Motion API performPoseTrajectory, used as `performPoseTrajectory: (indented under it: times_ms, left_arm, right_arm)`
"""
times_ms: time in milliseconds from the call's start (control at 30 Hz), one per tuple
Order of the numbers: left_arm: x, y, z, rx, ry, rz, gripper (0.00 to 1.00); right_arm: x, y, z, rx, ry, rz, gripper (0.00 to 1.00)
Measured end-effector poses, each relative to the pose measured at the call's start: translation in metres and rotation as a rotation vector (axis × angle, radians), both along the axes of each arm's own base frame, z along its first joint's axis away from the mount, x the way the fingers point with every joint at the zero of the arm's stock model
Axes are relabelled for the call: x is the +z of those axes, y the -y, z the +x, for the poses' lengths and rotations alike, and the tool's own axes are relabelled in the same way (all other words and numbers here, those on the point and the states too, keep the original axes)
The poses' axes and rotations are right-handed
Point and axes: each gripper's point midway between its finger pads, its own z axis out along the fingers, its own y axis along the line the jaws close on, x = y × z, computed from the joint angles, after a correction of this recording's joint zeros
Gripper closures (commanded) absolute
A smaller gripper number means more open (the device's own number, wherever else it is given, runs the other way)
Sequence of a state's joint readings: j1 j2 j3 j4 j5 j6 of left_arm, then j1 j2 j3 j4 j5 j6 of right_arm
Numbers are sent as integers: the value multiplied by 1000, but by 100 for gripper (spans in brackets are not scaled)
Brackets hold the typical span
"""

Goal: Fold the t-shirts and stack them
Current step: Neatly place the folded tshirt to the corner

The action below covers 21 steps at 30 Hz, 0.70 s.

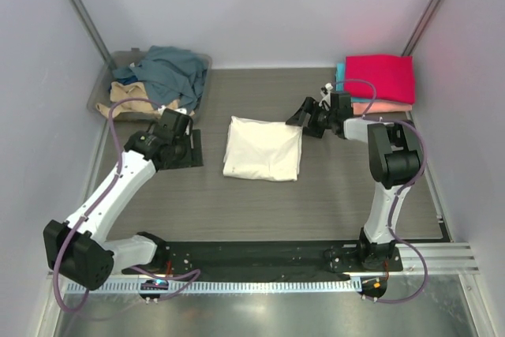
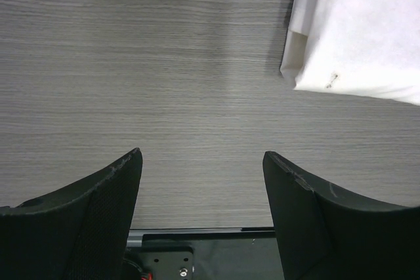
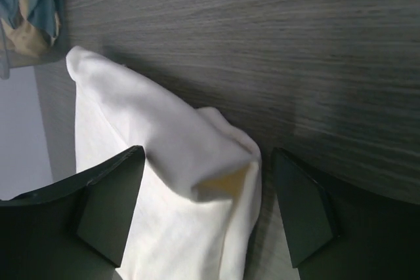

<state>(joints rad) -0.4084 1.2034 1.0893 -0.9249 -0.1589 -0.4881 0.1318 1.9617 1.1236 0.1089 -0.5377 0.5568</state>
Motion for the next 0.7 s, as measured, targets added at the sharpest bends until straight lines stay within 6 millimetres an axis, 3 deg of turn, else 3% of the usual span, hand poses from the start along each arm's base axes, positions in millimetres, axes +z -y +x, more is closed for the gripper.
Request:
performPoseTrajectory:
  times_ms: [200, 367, 533, 633, 667, 700]
  left_arm:
    - [6, -5, -2, 4, 38, 9, 25]
    - [1, -11, -8, 2, 49, 18, 25]
    - [-12, -14, -16, 3, 46, 22, 25]
    - [-13, -15, -16, 5, 47, 24, 25]
    - [-12, -15, -15, 6, 52, 24, 24]
    - [-11, -15, -14, 7, 56, 23, 25]
  right_arm:
    - [-1, -17, 8, 32, 21, 76, 24]
    - [-4, -36, -6, 91, 36, 115, 25]
    - [-3, -42, -18, 125, 57, 158, 28]
    - [-7, -43, -22, 131, 39, 165, 49]
    - [-10, -44, -23, 133, 29, 167, 70]
    - [-14, -43, -24, 133, 17, 162, 82]
